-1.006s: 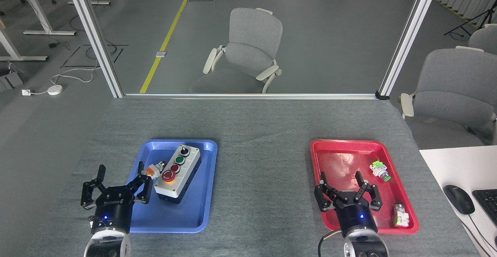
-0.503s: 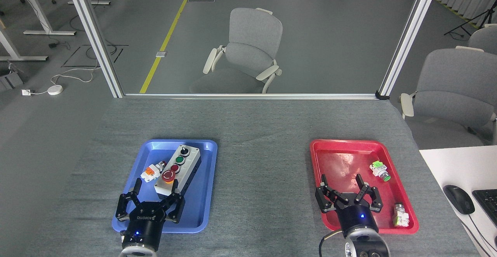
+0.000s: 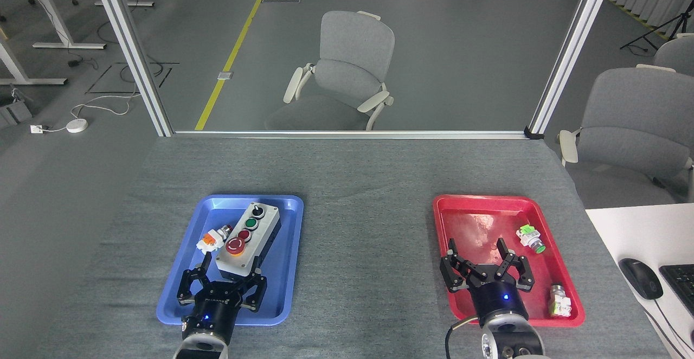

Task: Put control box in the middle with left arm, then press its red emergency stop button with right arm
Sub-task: 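Move the left gripper forward to the grey control box in the blue tray, then close the left gripper on the near end of the grey control box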

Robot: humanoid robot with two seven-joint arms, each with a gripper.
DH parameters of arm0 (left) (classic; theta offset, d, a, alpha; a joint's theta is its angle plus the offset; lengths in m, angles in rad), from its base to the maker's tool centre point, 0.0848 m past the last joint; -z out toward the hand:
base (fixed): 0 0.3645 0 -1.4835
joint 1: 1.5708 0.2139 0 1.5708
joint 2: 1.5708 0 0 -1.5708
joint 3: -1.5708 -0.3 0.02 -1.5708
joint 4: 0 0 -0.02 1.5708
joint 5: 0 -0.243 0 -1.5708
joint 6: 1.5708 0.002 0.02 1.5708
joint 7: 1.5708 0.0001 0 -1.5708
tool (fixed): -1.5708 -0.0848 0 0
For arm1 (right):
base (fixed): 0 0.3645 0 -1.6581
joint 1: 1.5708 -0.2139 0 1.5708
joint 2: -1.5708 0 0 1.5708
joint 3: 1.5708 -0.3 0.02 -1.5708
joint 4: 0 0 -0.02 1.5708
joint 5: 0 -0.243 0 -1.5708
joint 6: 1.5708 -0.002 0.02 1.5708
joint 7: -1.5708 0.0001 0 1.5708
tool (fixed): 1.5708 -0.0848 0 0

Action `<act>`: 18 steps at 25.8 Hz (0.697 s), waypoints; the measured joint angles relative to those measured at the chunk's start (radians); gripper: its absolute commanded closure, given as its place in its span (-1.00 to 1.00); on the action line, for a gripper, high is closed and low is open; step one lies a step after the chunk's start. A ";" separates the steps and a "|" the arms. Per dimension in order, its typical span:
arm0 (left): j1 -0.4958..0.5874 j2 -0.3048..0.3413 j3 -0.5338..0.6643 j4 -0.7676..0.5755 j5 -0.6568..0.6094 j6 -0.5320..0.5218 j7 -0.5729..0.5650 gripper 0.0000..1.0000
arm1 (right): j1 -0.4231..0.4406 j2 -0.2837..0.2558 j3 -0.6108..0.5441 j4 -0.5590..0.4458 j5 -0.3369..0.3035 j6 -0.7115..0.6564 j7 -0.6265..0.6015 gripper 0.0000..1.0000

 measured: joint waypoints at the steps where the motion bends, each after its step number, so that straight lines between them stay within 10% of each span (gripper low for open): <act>1: -0.006 0.000 -0.002 0.011 0.000 0.000 0.000 -0.97 | -0.001 0.000 0.000 0.000 0.000 0.000 -0.001 -0.96; 18: -0.122 -0.033 -0.010 0.203 0.005 -0.013 -0.001 -0.98 | -0.006 0.000 0.000 -0.008 0.000 -0.003 -0.006 -0.96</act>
